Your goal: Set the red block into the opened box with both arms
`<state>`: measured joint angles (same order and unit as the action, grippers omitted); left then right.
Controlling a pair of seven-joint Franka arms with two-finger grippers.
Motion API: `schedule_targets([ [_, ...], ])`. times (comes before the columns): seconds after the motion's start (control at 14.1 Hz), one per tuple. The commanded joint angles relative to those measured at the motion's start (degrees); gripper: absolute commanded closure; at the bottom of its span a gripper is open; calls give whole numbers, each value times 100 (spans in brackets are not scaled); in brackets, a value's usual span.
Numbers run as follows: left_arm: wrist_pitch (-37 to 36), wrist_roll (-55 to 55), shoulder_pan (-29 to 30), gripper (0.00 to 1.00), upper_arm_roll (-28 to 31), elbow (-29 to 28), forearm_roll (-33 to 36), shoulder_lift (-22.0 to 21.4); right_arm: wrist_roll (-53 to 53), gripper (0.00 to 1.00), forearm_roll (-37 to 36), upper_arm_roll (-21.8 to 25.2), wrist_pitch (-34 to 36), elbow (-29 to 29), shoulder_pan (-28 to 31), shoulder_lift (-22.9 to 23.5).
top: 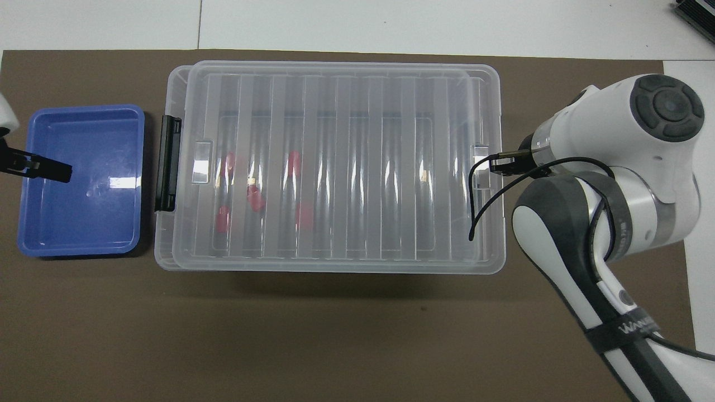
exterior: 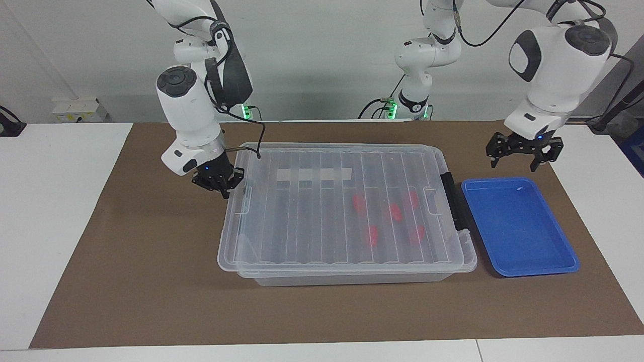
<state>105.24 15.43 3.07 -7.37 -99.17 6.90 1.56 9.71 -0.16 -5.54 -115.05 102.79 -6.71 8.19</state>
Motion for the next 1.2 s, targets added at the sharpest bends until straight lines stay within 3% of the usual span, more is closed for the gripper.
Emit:
schedule_targets([
  [0.0,-273,74,-149,0,69,396,31,-182,48,100,147,-26,52,92,-58,-107],
  [0.14,-1020,57,-175,0,60,1237,-275,-8,40,100,147,-34,61,92,-58,-107],
  [0.28,-1523,74,-106,0,69,1593,-459,195,40,100,147,-52,70,92,-58,-107],
  [0.57,-1340,312,-104,0,95,988,-725,-129,31,100,156,-61,88,92,-67,-107],
  [1.13,-1340,294,-70,0,122,979,-725,-138,57,100,156,-43,157,74,-50,-264],
])
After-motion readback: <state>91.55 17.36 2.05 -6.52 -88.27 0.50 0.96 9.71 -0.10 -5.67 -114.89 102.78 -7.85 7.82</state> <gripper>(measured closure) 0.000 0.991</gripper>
